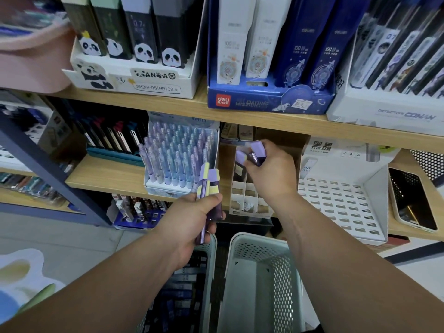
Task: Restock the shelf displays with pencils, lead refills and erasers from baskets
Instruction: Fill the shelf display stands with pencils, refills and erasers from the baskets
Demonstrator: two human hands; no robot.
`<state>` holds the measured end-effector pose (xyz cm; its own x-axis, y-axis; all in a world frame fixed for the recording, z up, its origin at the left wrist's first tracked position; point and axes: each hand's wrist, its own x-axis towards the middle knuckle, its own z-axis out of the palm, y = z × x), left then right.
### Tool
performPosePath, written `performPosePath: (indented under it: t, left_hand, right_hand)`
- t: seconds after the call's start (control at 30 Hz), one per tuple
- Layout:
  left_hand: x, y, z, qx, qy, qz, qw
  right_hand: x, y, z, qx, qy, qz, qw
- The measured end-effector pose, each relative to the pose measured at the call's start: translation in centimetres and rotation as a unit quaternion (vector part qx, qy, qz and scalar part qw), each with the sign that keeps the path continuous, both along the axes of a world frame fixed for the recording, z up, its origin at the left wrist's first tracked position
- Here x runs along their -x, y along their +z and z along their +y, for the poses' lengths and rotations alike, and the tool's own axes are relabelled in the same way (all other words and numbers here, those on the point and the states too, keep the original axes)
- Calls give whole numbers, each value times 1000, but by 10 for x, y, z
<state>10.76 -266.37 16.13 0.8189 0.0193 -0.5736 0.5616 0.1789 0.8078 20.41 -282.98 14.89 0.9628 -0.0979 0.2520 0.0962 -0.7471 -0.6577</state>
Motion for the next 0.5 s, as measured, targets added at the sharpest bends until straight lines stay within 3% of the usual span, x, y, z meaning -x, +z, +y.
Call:
performPosePath:
  t: [0.3, 0.4, 0.5]
  left_hand:
    - [0, 3, -7, -3, -6, 8, 1000]
    - [-1, 3, -8, -7, -5, 5, 1000]
    - [0, 4, -11, -10, -10, -6, 1000]
  right_hand:
    - [4, 10, -9, -77, -38, 20, 996]
    - [4, 21, -14, -179, -57, 46, 981]
    - [13, 34, -16, -361, -45, 103, 926]
